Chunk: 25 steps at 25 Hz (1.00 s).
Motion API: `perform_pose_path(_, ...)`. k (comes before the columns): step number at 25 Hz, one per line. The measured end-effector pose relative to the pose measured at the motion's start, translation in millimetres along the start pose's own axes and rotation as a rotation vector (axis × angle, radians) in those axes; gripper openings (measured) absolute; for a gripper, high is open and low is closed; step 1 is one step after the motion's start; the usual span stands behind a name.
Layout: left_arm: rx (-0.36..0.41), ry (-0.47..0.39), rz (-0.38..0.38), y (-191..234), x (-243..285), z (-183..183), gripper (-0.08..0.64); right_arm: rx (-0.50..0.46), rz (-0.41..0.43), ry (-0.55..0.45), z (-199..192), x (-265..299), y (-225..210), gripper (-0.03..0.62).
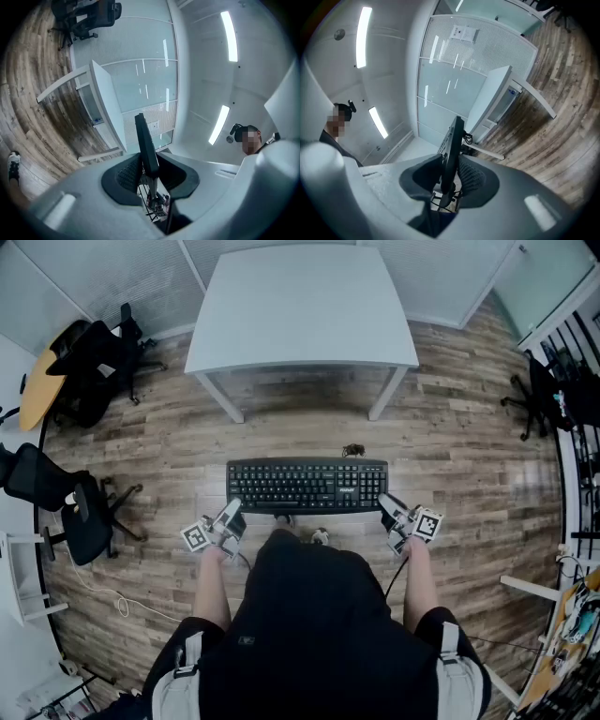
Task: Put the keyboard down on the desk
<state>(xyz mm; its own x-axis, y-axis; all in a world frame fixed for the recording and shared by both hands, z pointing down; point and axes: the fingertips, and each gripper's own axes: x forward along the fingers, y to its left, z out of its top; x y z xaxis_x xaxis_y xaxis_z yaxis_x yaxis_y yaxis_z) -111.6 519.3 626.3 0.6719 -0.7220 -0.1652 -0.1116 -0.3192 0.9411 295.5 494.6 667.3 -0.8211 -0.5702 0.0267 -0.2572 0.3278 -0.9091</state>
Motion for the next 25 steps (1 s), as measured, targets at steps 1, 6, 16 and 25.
perform_pose_path(1, 0.002, 0.000, 0.002, 1, -2, -1, 0.089, -0.005, 0.007, 0.002, 0, 1, 2, 0.110)
perform_pose_path(6, 0.004, -0.006, 0.003, 2, -5, -2, 0.089, -0.004, 0.009, 0.008, 0, 2, 4, 0.110)
perform_pose_path(16, 0.001, -0.011, 0.008, 3, -6, 0, 0.091, 0.002, -0.011, 0.041, -3, 6, 0, 0.114)
perform_pose_path(25, -0.014, -0.004, 0.026, 17, -8, 19, 0.093, 0.018, -0.039, 0.056, -2, 30, -5, 0.114)
